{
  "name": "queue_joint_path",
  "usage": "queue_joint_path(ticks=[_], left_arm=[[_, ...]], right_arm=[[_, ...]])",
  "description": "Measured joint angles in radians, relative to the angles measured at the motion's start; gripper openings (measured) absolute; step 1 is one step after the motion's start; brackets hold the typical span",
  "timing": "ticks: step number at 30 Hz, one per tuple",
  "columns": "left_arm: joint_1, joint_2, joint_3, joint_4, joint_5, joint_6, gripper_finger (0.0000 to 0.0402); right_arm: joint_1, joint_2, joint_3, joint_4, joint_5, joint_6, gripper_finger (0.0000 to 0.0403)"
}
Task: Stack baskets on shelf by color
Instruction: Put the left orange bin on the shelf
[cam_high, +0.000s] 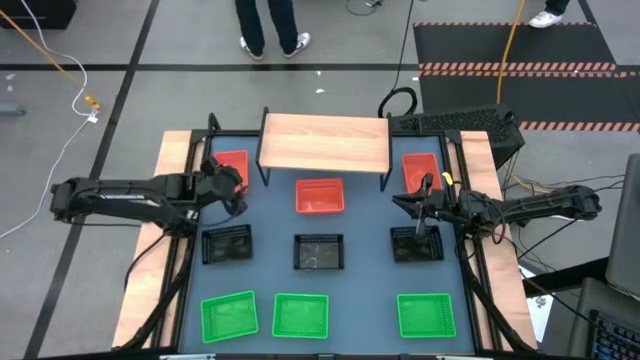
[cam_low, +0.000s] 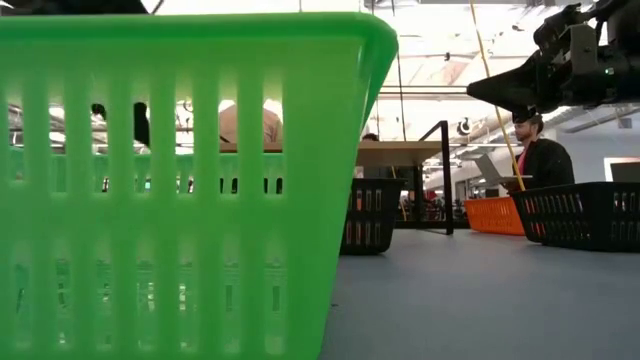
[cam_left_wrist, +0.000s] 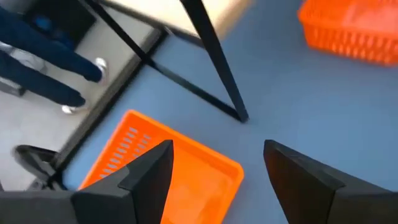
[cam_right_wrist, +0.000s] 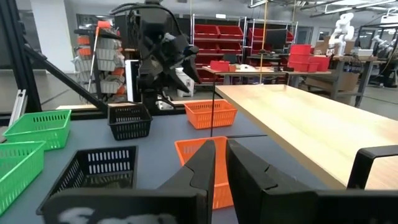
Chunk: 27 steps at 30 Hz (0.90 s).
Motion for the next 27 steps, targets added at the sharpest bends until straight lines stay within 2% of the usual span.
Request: queue_joint_path(ticks=[8, 17, 22, 27], left_arm=[[0.099, 0.123, 0.000, 0.038, 0.069, 0.156, 0.0253], [0.216, 0.236, 0.000, 0.039, 0.167, 0.208, 0.0253], [0.241, 0.260, 0.000, 0.039, 0.267, 0.246, 0.0253], [0.269, 0.279, 0.000, 0.040, 0.279, 0.263, 0.0253]], right_arm=[[0.000, 0.004, 0.000, -0.035, 0.000, -0.043, 0.0032], [-0.001, 0.007, 0.000, -0.037, 0.001, -0.113, 0.0032], [-0.002, 0.006, 0.000, -0.042, 0.002, -0.115, 0.0032], [-0.002, 0.007, 0.000, -0.055, 0.005, -0.115, 0.0032]])
